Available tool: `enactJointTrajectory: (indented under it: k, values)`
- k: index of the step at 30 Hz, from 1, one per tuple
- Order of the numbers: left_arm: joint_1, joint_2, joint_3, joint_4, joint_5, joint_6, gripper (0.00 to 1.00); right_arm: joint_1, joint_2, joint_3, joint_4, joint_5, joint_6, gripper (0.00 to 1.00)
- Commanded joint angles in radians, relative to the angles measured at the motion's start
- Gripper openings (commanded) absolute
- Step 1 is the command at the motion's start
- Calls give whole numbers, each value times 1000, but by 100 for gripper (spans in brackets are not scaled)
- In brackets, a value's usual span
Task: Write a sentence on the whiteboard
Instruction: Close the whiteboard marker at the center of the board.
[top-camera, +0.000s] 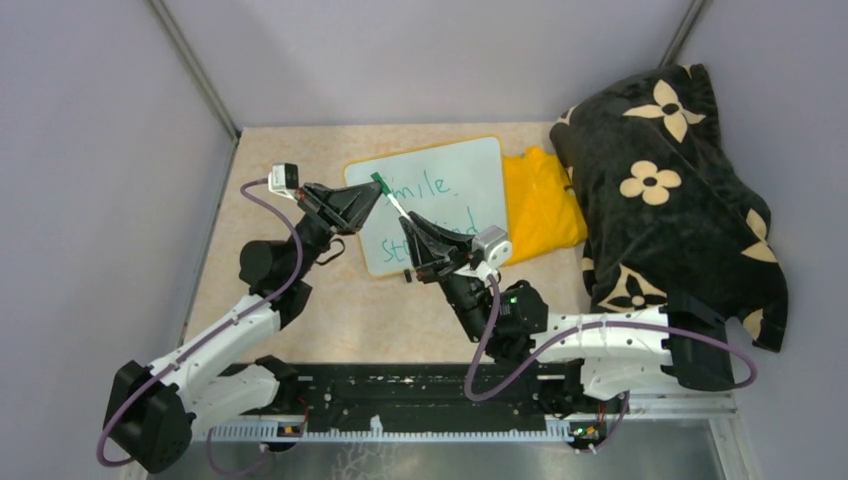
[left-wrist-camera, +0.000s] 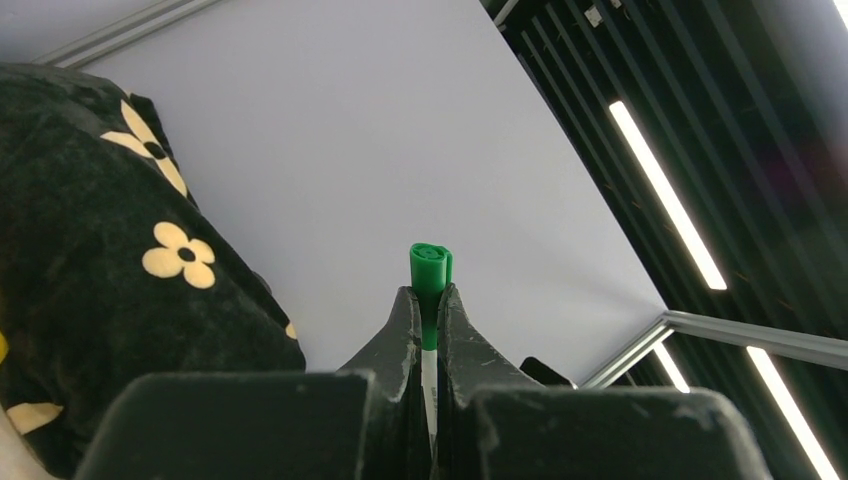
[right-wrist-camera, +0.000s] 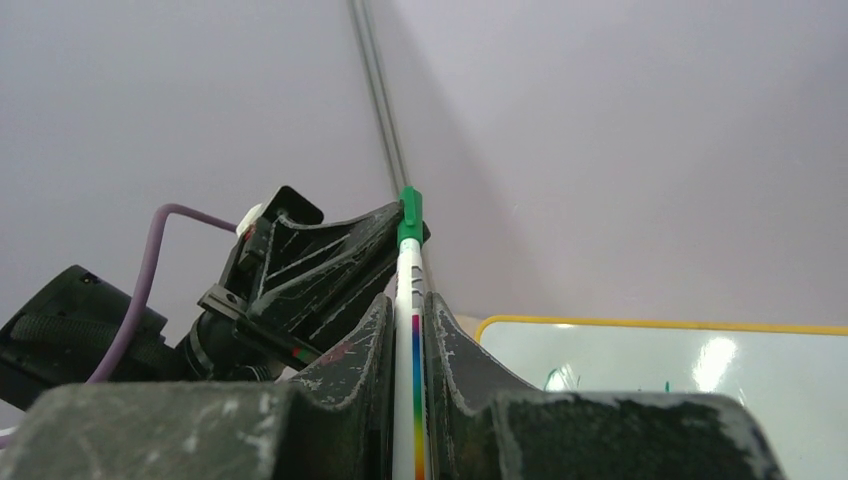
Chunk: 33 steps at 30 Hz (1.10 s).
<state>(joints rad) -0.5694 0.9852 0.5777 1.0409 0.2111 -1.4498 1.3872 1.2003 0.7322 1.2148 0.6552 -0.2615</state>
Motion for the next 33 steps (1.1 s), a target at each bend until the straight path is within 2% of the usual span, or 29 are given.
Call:
enactJointTrajectory:
  k: [1,15,33]
  values:
    - [-27,13,42,65,41,18,0,6,17,72,104,17,-47,0]
    - [-40,9,83,-51,114,134,0,6,32,108,102,8,-90,0]
    - [-81,17,84,-71,223,206,0,6,39,131,100,-1,-119,0]
